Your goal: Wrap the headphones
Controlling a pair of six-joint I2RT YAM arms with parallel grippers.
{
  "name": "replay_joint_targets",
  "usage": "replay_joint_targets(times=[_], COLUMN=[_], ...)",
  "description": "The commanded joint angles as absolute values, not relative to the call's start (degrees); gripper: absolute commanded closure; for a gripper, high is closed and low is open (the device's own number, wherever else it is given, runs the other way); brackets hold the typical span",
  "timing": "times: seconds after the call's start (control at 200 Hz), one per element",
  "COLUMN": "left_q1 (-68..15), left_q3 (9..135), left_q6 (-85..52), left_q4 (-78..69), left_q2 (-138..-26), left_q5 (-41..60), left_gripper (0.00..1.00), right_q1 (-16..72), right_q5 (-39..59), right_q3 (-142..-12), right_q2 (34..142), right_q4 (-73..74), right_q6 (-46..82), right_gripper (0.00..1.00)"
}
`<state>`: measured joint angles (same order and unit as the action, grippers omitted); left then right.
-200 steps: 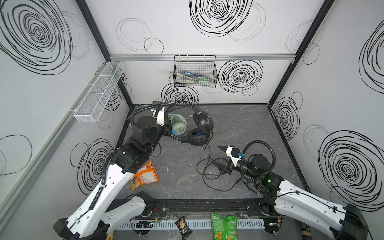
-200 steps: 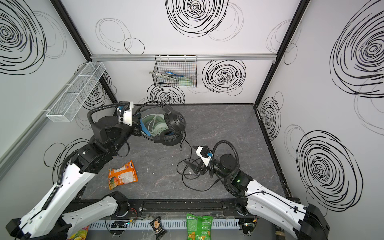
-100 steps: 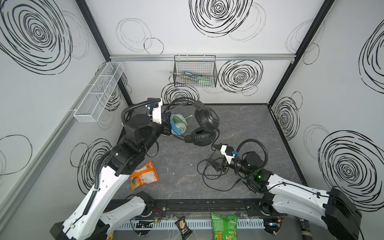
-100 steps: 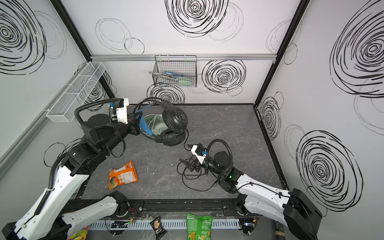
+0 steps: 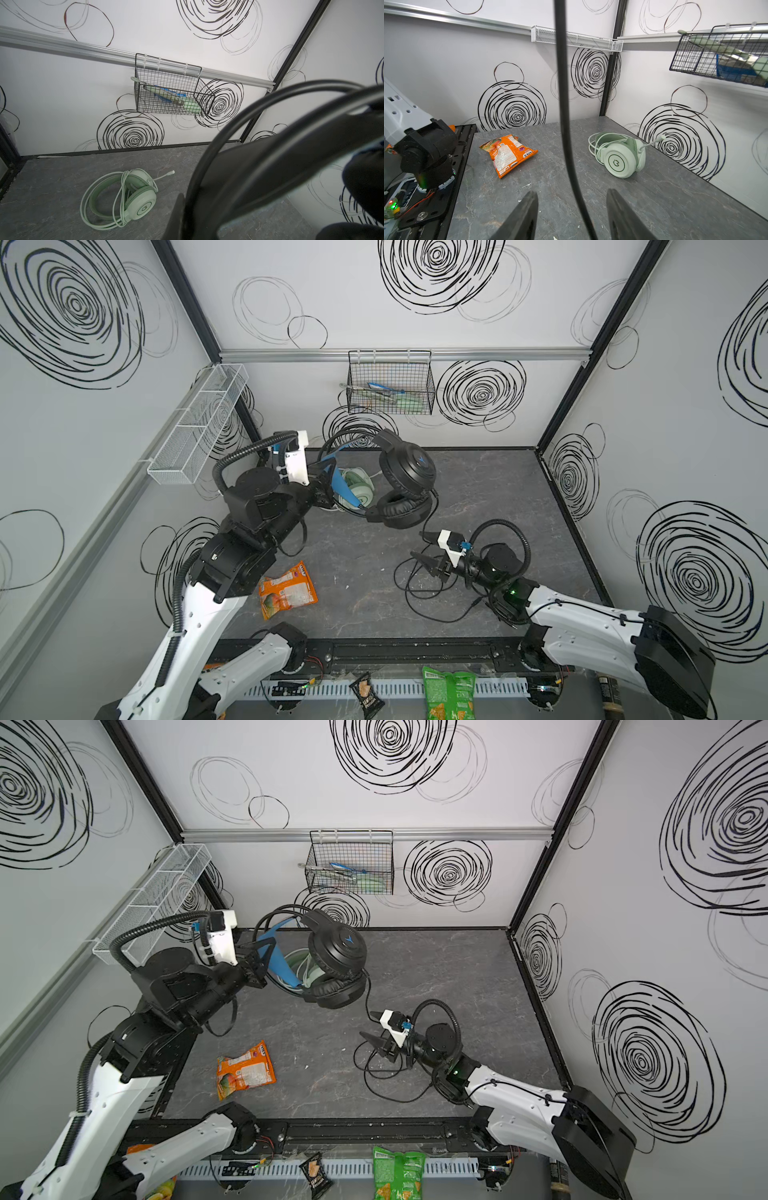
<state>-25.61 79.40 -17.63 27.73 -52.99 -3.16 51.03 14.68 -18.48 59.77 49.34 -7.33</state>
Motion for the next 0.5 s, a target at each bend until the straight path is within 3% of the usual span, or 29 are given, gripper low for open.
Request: replay_joint_targets(times=[0.0,0.28,0.495], left_q1=[-24.4,-23.3,-22.2], left_q3=[81.9,82.5,82.3], left_q6=[-22.7,-24.3,-26.9], left_q4=[21.2,20.6,19.0], left_q2=[-51.9,-51.3,-51.2], left_q5=[0.5,3.1,3.9], left_gripper=[1.00,1.00,1.00], right_q1=[50.9,51.0,51.0], right_q5=[13.9,13.7,14.4], right_q3=[-17.6,-17.8,-17.4], right_q2=[61.3,65.5,67.1], right_q4=[52.7,54.8,56.0], right_q6=[-7.4,-7.2,-7.0], right_gripper=[0.44,0.50,0.73])
